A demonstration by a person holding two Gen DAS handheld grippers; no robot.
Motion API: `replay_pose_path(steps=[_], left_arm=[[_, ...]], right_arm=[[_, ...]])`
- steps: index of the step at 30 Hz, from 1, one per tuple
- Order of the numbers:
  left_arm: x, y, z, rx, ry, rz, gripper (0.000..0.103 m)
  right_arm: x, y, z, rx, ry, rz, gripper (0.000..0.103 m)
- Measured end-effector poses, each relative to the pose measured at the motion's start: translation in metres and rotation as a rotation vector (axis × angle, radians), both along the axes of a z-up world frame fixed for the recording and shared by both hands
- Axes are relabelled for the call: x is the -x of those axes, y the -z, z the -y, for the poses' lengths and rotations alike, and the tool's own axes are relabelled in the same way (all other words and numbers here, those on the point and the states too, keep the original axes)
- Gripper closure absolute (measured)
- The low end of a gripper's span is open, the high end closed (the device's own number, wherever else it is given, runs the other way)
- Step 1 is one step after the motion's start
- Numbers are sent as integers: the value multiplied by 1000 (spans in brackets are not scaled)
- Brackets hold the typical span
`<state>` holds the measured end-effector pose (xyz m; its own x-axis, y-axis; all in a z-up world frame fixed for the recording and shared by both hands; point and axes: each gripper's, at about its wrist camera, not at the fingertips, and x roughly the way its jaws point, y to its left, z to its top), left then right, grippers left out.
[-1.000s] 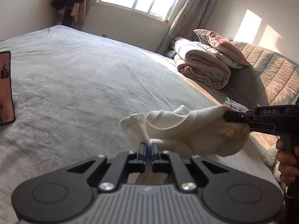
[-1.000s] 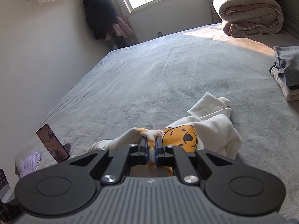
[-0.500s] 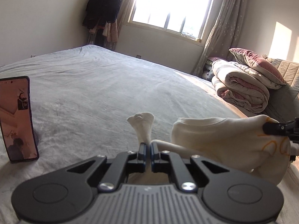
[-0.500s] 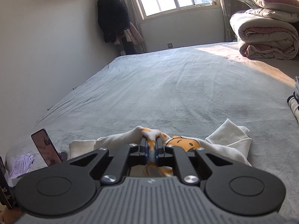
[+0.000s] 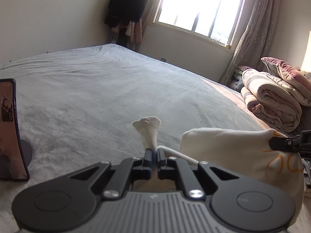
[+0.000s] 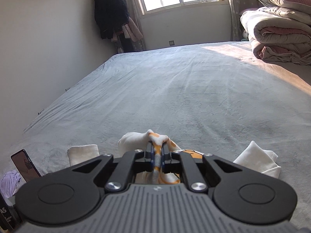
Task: Fold clothes
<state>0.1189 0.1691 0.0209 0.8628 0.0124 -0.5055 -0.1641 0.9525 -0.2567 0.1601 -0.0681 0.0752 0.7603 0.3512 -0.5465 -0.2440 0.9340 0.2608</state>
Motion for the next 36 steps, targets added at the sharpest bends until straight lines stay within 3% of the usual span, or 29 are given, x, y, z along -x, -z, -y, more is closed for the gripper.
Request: replay_pose_path(steps=[8,10,12,20,27,36], left_arm=[[-7,7,13,-30,45,-67,93],[-7,6,15,-33,54,-71,84],[-7,6,17,-21,64,-79,71],[-1,6,33,32,151,-110,56],[11,15,66,66,299,-150,55],[22,42,123,98,505,-220,55]], right_arm=[[-13,16,-1,-7,-37,-46,88],[-10,13,2,3,-45,-43,79],[-6,9,5,15,-48,-31,57],[26,1,52,65,3,-18,55],[53,23,105,41,110,-92,55],[82,48,134,5,169,-154,55]])
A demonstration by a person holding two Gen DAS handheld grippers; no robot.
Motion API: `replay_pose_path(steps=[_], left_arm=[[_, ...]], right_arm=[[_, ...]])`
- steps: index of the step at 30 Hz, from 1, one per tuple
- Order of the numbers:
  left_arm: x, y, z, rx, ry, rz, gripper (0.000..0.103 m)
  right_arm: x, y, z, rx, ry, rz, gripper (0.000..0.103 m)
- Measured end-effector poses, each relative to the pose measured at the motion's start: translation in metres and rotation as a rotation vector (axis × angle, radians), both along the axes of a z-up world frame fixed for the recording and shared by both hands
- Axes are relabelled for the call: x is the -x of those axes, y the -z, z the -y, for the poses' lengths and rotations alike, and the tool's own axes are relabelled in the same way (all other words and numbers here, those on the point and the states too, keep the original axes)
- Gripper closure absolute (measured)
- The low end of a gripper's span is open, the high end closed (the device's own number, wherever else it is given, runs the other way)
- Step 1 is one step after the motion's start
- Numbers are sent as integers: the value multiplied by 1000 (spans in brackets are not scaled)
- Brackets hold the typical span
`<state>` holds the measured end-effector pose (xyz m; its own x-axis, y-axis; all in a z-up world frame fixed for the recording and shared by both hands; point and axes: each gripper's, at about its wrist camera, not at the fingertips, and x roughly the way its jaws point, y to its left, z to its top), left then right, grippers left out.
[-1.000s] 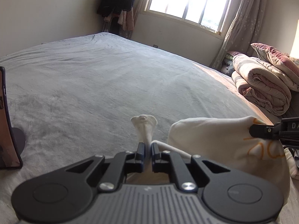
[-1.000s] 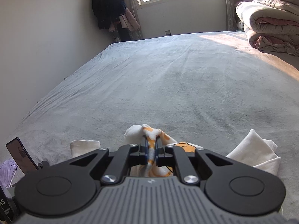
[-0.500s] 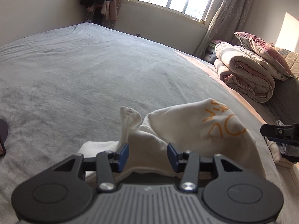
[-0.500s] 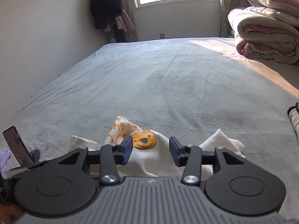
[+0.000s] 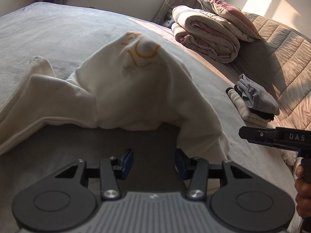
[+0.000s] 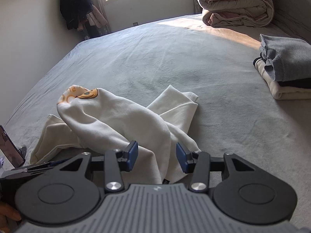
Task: Fold clothes
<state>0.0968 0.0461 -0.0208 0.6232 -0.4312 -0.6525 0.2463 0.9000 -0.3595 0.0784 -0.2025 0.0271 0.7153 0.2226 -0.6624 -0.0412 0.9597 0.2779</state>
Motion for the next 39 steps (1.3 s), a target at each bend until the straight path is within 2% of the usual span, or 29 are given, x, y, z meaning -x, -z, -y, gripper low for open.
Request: replay_pose_path(steps=[5,7,11,14,17,18,19,20,24,28,33,35,39], left_arm=[[2,12,23,43,62,-1,56],[1,17,31,67,83,-3,56],[4,30,45,37,74,4,59],[8,35,49,38,67,21,75],[11,33,49,30,46,40,100],[12,31,49,31,38,46,100],[14,29,47,35,20,44,100],[16,28,46,40,1,42,100],[32,16,39,61,-54,40,101],[52,-7,34,12,-65,81,101],[79,-34,22,-8,-92,97,101],[91,-42,15,-12,-108,97,101],[109,-58,3,-29,-133,76,101]], right_arm=[[-4,17,18,-20,68,-55,55],[-10,26,26,-39,56,-66,55],[-21,44,35,8,53,-83,55],[-29,56,42,-20,37,-100,55],[-34,64,45,-80,9,-108,55],[-35,66,44,-81,-4,-112,59],[-36,66,41,-75,-18,-117,68],[-36,66,39,-69,-32,-114,86],[-31,50,34,-65,-56,-68,90],[-14,31,32,-135,-56,-21,91],[3,15,27,-162,-85,13,91],[9,10,27,-179,-98,4,92],[23,3,19,-208,-145,-74,92]])
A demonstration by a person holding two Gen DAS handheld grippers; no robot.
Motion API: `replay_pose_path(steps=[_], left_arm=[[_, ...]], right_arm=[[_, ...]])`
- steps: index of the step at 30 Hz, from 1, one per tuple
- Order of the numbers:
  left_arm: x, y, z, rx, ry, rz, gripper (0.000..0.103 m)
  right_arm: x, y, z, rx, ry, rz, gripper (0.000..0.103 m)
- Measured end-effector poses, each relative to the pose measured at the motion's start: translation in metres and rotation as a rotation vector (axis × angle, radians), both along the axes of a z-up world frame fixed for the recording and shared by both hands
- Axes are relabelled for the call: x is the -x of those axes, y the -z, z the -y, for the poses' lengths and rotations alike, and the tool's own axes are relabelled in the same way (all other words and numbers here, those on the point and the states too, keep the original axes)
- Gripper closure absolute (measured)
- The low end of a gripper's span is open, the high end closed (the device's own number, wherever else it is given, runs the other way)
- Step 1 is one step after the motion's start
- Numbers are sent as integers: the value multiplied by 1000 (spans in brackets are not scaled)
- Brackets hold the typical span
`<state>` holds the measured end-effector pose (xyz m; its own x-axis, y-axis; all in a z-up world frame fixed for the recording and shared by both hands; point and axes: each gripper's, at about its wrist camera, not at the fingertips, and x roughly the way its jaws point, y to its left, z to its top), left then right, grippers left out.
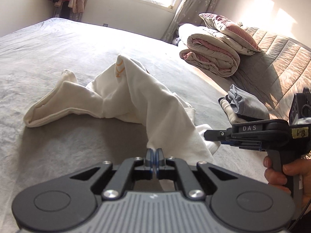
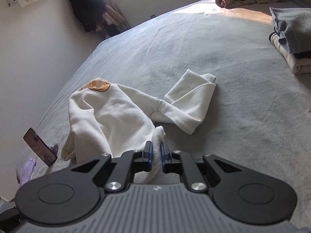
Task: Fold clothes
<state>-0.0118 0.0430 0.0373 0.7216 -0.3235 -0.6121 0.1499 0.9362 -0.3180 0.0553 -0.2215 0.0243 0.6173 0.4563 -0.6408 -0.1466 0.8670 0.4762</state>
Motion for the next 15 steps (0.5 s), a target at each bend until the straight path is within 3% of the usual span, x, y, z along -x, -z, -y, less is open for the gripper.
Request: replay_pose_path(steps=[9,15], left_arm=[[47,-15,-38,92,-22,-49,101],[74,1,-54,122,-37,-77,101]], right_arm=[[48,-9,-30,39,-119,-85,92],[87,-5,-41,53,-158,-125,93]])
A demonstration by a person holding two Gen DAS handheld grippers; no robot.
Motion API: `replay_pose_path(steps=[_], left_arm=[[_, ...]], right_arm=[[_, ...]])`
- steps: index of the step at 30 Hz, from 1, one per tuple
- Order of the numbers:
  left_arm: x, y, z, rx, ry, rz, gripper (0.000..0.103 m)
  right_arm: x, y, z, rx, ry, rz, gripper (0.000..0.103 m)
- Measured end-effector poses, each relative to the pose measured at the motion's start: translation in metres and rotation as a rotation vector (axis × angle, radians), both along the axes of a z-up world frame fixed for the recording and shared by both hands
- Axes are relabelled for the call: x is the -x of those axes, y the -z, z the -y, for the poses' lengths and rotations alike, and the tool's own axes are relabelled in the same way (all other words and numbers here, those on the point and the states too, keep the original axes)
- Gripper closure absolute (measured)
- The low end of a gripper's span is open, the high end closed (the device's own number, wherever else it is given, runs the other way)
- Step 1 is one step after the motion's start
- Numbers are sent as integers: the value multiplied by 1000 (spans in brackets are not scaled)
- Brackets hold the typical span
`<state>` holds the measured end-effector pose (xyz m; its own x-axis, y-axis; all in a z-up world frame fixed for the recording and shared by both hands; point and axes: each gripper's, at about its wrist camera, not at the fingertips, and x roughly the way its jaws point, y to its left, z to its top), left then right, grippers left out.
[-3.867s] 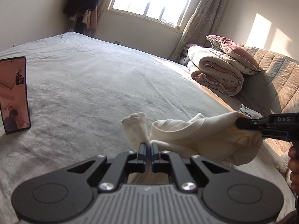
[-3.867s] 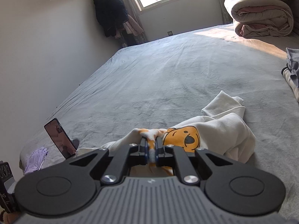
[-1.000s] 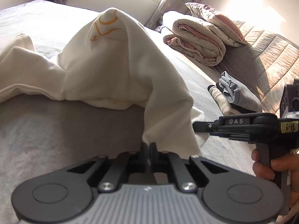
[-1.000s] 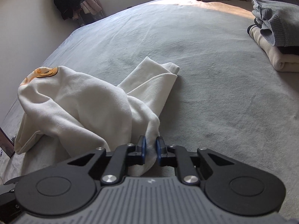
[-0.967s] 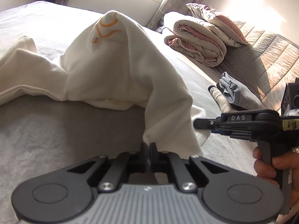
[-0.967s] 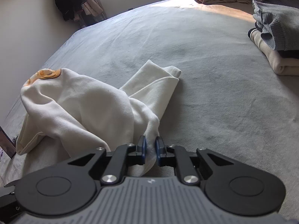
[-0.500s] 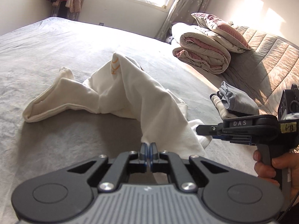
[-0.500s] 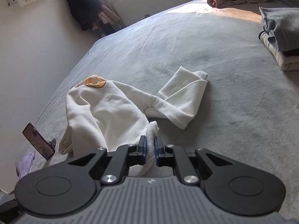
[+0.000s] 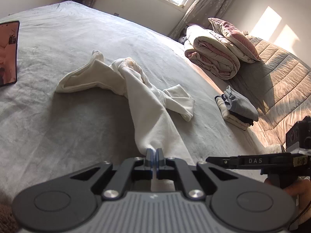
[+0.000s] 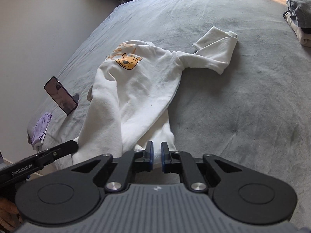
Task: Fold clothes
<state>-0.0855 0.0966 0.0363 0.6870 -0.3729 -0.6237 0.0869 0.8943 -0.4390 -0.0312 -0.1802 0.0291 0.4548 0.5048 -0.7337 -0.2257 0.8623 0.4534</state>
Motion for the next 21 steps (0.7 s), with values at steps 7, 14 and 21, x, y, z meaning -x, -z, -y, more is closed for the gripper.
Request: replay_pose_path(steps=[7,14,21], left_arm=[[13,30,-20,63,-50,-60,101],[14,45,-35,61,-75,-84,101],[12,62,-45,104,-81,-105,100]], right_arm=[[23,13,-3,-1,21,-17,85],[21,39,-15,-149,43,-89,84],[5,62,-32,-224,90,-124,61]])
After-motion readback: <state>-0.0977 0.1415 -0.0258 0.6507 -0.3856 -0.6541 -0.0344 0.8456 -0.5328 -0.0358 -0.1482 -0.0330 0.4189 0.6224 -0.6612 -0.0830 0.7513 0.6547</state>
